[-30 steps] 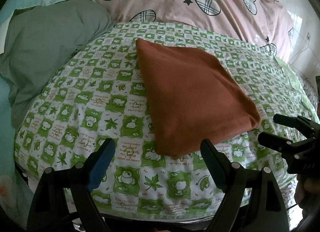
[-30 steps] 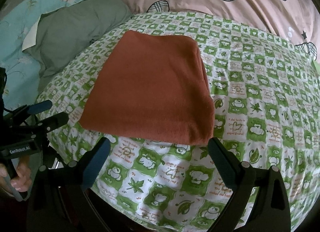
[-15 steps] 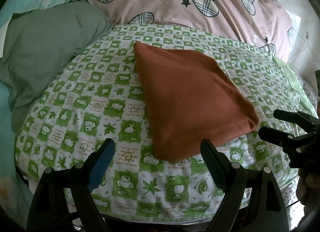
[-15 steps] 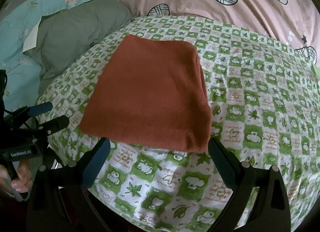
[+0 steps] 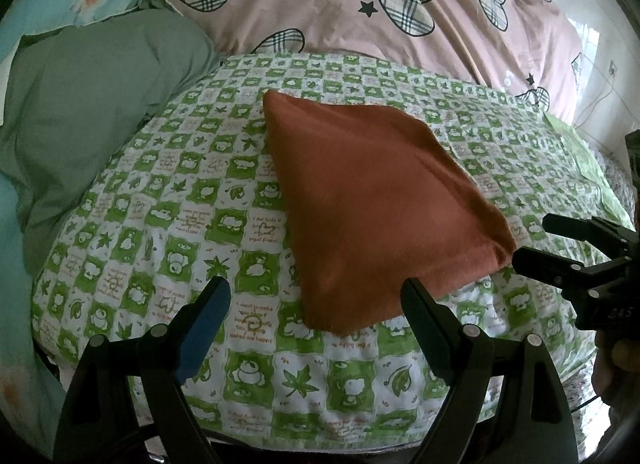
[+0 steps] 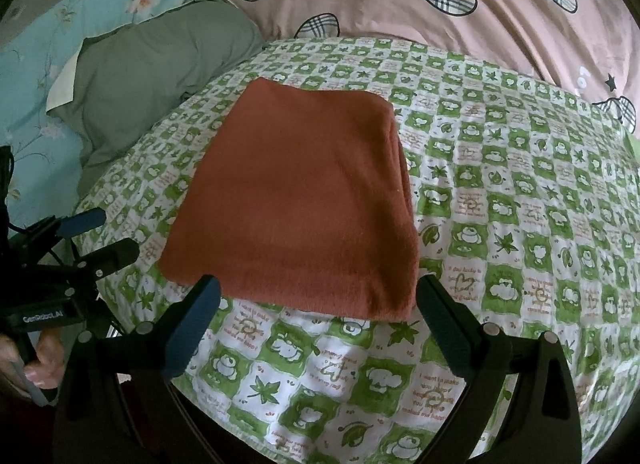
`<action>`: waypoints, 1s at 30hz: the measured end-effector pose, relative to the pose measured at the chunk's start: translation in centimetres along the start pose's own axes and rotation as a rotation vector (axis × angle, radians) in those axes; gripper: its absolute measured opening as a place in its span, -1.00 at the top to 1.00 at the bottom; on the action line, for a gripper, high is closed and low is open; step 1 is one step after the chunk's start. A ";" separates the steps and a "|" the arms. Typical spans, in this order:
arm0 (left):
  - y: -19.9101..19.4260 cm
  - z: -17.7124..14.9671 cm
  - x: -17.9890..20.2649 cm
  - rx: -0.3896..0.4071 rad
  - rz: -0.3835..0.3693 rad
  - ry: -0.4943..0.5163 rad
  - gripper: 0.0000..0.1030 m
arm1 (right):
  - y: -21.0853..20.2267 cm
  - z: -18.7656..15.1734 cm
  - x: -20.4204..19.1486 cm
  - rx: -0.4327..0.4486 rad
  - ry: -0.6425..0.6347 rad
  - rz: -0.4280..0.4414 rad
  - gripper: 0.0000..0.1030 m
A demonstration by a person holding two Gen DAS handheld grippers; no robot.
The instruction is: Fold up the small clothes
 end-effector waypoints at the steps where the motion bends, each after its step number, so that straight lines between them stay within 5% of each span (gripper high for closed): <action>1: 0.0 0.1 0.0 0.000 -0.001 0.000 -0.70 | 0.0 0.1 0.0 0.000 0.000 0.000 -0.91; 30: 1.0 2.7 -1.1 0.019 0.041 0.006 -0.69 | 2.8 2.5 1.7 -0.019 0.022 0.018 -0.91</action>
Point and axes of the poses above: each gripper's, at about its wrist camera, not at the fingertips, and y roughly the way its jaws point, x to its right, z to its top, the point moved 8 cm from there along y, roughly the way its jaws point, and after that the axes turned 15 degrees about -z, right-handed, at the moved point
